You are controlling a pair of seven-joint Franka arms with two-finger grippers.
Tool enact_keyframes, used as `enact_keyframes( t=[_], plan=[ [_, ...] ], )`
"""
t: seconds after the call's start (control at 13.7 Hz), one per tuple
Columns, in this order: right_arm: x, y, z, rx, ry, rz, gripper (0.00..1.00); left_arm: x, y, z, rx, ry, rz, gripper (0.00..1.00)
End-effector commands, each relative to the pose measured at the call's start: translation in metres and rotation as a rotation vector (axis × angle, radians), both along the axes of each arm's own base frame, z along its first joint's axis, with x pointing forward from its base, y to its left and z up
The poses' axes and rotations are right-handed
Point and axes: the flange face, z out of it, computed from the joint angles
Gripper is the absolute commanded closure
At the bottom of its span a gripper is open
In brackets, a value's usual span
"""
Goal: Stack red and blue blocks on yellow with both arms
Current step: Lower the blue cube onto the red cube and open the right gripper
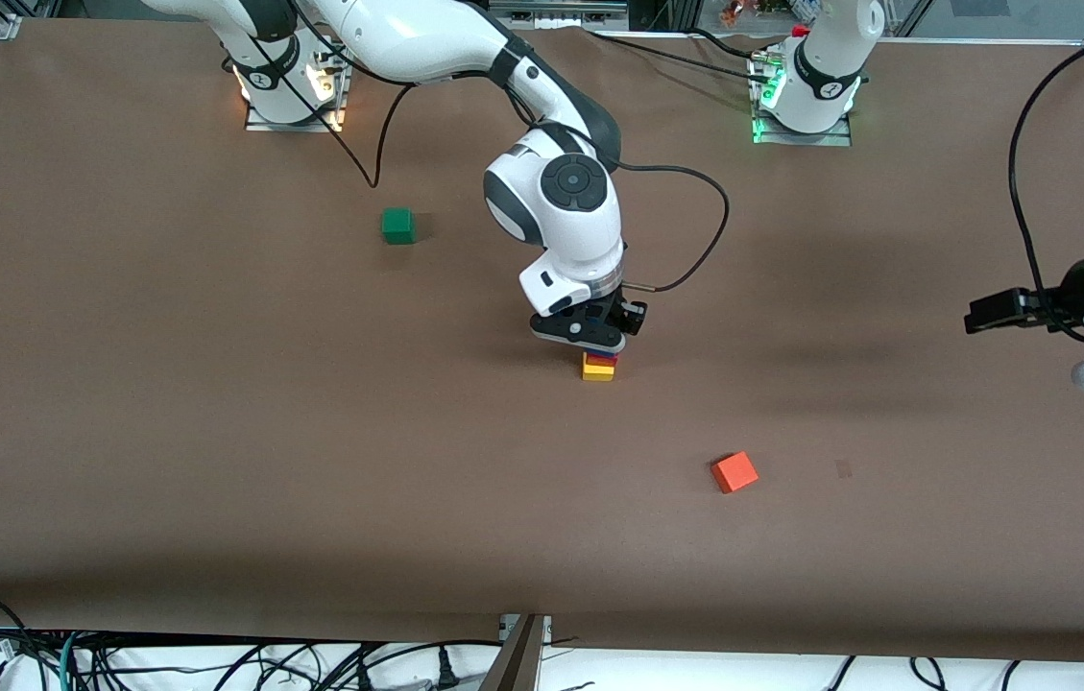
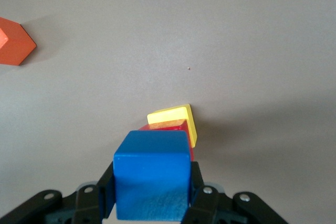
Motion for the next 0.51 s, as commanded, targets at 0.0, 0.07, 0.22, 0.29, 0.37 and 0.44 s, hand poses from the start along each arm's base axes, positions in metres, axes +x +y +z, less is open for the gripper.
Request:
enact_keyframes(
  t=[0.0, 0.07, 0.22, 0.29, 0.37, 0.44],
  plan=[
    [-0.001, 0.008, 0.001, -0.011, -0.031, -0.013, 0.48, -0.038, -0.010, -0.003, 0.011, -0.038, -0.016, 0.00],
    [0.000, 0.007, 0.002, -0.009, -0.034, -0.014, 0.37, -0.042, -0.011, -0.004, 0.012, -0.038, -0.017, 0.00],
    [0.001, 0.007, 0.003, -0.008, -0.037, -0.015, 0.00, -0.036, -0.006, -0.013, 0.006, -0.025, -0.007, 0.00],
    [0.002, 0.006, 0.004, -0.010, -0.035, -0.016, 0.00, -0.035, -0.004, -0.013, 0.005, -0.025, -0.005, 0.00],
    [0.004, 0.003, 0.007, -0.013, -0.032, -0.020, 0.00, -0.035, -0.004, -0.014, 0.005, -0.022, -0.005, 0.00],
    [0.006, -0.003, 0.007, -0.034, -0.014, -0.023, 0.00, -0.034, -0.004, -0.014, 0.005, -0.023, -0.005, 0.00]
  ],
)
